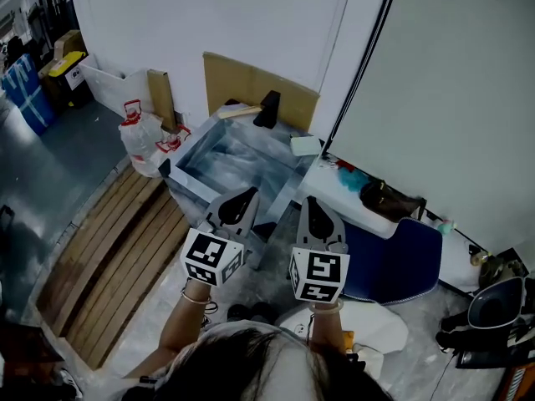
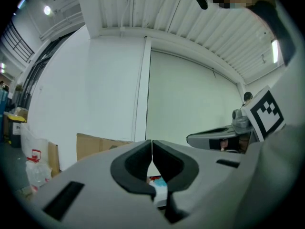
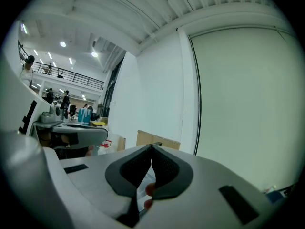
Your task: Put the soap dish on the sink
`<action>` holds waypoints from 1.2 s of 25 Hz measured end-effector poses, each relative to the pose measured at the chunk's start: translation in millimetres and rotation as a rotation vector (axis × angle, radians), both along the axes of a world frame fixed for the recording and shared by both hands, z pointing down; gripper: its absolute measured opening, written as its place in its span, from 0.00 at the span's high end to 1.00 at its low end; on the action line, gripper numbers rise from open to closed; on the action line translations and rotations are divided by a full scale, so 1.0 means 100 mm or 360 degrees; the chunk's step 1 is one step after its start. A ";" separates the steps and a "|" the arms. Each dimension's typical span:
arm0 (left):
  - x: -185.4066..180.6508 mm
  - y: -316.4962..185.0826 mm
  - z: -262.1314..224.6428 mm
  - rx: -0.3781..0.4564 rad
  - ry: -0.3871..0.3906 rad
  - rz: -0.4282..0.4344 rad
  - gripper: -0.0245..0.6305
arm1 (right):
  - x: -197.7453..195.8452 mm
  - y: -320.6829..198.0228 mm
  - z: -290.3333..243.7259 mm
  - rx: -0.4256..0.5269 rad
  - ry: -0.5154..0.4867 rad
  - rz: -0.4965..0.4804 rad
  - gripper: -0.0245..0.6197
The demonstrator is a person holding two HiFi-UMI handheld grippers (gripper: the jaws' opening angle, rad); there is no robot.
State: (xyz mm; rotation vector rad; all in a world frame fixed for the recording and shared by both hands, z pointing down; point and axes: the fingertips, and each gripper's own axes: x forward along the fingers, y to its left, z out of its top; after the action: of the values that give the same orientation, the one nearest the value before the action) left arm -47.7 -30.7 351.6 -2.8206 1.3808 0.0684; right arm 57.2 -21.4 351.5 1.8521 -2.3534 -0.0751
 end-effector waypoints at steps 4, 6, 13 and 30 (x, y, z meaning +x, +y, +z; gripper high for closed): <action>0.11 0.01 0.02 -0.0009 -0.0011 -0.0011 0.95 | 0.13 -0.01 -0.01 0.0009 0.0003 0.0000 0.92; 0.16 0.02 0.04 -0.0013 -0.0012 -0.0016 0.95 | 0.18 0.00 0.00 0.0003 0.0003 -0.0004 0.92; 0.29 0.01 0.02 -0.0015 -0.0023 -0.0013 0.95 | 0.27 -0.03 0.00 -0.0013 -0.0006 -0.0019 0.92; 0.37 -0.04 0.09 -0.0039 -0.0041 0.0035 0.95 | 0.29 -0.11 0.08 -0.0033 -0.0014 0.0005 0.92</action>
State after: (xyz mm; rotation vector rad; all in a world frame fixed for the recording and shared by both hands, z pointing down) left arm -10.5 -34.6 360.8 -2.8463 1.3546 0.0150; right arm 85.8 -32.5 360.0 1.8505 -2.3478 -0.0417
